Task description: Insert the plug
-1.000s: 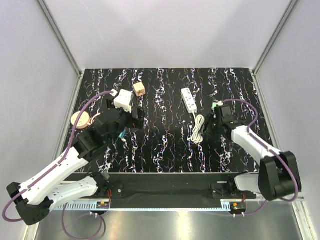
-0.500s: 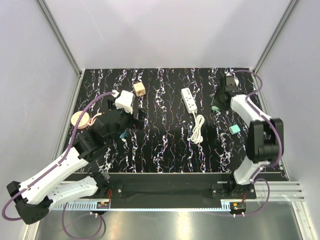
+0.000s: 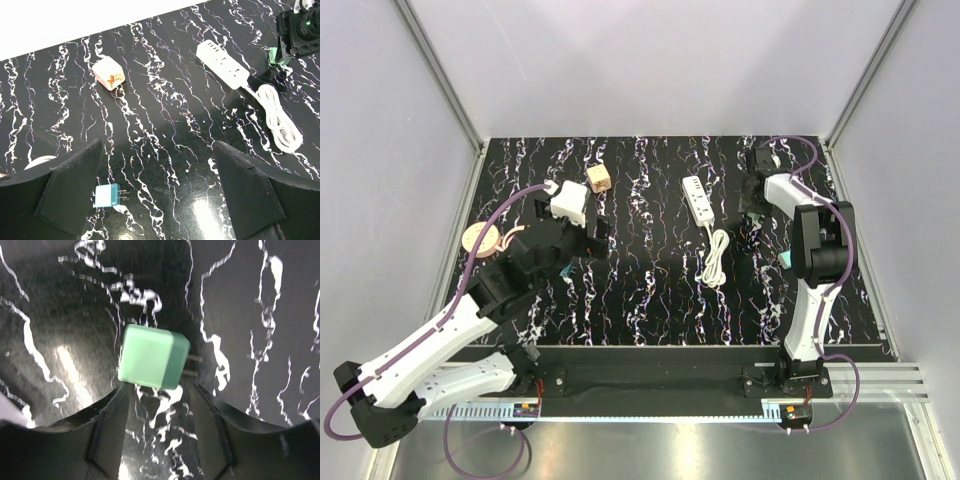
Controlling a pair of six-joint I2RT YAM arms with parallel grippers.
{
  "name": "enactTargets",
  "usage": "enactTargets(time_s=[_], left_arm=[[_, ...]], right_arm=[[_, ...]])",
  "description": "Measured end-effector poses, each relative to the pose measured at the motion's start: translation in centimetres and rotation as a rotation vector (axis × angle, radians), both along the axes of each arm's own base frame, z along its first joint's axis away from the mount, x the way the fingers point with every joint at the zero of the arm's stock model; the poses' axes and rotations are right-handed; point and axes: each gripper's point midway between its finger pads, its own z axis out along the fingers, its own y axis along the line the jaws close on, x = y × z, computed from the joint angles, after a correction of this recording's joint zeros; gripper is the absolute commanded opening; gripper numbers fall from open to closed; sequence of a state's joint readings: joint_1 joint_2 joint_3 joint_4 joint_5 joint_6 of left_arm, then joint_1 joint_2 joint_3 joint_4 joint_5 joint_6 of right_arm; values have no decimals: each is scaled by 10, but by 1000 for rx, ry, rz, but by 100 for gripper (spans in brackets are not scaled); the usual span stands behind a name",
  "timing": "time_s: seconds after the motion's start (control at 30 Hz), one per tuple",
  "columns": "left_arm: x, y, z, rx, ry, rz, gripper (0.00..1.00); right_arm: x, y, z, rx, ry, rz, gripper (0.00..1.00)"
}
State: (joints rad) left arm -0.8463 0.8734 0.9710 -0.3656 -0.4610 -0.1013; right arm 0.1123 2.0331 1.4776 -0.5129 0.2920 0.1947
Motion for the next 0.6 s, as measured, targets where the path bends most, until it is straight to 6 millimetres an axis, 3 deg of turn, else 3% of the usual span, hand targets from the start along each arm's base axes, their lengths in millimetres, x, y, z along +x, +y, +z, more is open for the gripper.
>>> enactTargets(time_s=[0.27,0.6], left_arm=[[1,-2,-3,7,6,-2,99],[1,-3,-4,10,9,-3,99]], right_arm=[[16,-1,-10,-30,20,42,62],[40,-11,14,-119,-20,93,66]])
